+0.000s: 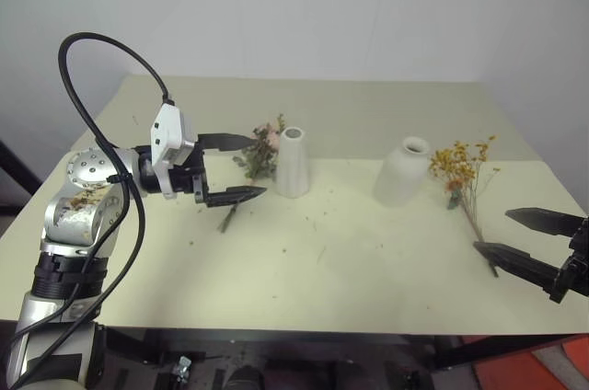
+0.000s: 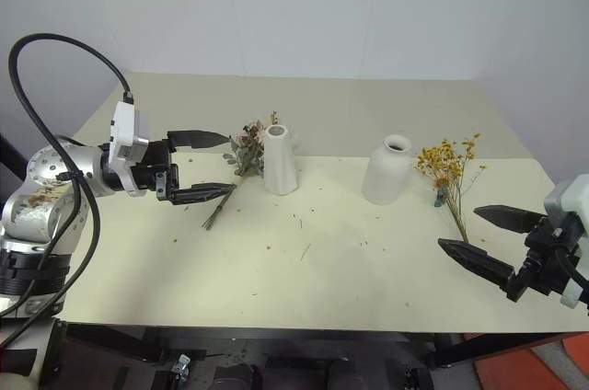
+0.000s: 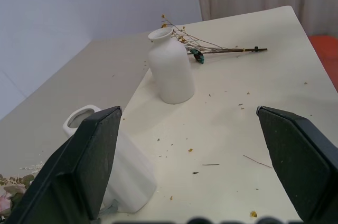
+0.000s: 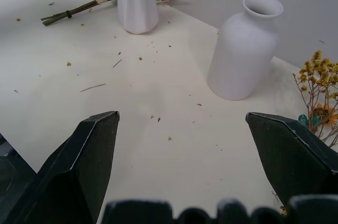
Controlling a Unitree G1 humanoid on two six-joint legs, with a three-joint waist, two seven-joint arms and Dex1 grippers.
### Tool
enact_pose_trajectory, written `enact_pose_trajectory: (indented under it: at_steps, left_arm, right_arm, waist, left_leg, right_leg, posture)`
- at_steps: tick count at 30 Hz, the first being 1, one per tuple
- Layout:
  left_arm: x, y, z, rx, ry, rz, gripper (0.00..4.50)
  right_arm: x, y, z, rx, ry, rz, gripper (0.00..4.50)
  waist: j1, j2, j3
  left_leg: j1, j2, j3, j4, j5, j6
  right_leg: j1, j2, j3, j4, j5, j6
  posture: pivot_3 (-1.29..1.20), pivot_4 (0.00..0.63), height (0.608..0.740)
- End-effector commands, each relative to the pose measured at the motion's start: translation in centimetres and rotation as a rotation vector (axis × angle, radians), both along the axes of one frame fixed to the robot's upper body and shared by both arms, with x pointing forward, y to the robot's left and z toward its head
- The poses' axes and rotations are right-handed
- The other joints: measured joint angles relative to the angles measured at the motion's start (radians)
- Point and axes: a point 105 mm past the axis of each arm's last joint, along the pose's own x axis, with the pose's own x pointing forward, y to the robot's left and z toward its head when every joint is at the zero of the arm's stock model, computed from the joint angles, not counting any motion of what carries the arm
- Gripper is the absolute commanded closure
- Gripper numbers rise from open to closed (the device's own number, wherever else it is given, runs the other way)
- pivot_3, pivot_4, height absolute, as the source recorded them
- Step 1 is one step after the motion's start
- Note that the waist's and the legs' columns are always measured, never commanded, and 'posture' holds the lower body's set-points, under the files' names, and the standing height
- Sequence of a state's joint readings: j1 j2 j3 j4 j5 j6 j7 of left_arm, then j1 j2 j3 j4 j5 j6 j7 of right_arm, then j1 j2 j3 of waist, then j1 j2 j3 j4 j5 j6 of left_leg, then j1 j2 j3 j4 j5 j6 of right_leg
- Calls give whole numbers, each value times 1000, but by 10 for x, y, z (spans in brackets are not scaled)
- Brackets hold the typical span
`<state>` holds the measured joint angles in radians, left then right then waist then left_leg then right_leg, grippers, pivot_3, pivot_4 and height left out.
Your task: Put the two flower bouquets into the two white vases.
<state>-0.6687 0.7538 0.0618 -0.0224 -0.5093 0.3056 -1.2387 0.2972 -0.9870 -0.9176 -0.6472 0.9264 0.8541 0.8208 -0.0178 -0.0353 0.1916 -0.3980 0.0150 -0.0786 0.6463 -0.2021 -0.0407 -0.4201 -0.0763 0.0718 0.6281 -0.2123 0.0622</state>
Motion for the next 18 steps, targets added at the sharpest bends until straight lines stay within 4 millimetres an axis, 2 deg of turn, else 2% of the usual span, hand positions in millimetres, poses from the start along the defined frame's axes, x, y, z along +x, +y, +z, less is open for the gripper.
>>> enact_pose_trajectory:
  at_steps: [1, 14, 18]
  left_arm:
    - [-2, -1, 13, -1, -58, -7, 34]
    - [0, -7, 12, -7, -50, -42, 34]
    - [6, -6, 9, 8, -60, -28, 34]
  right_arm:
    - [-3, -2, 7, -21, -37, -22, 0]
    - [-10, -3, 11, -25, -38, -30, 0]
    - [-12, -5, 6, -23, -32, -42, 0]
  waist:
    - [0, 0, 0]
    - [1, 0, 0]
    - [1, 0, 0]
  left_leg:
    - [0, 0, 0, 0, 0, 0]
    - [0, 0, 0, 0, 0, 0]
    - [0, 0, 0, 0, 0, 0]
  right_leg:
    - [0, 0, 0, 0, 0, 0]
    - [0, 0, 0, 0, 0, 0]
    - [0, 0, 0, 0, 0, 0]
  posture:
    - [0, 150, 740]
    - [0, 150, 740]
    - [0, 150, 740]
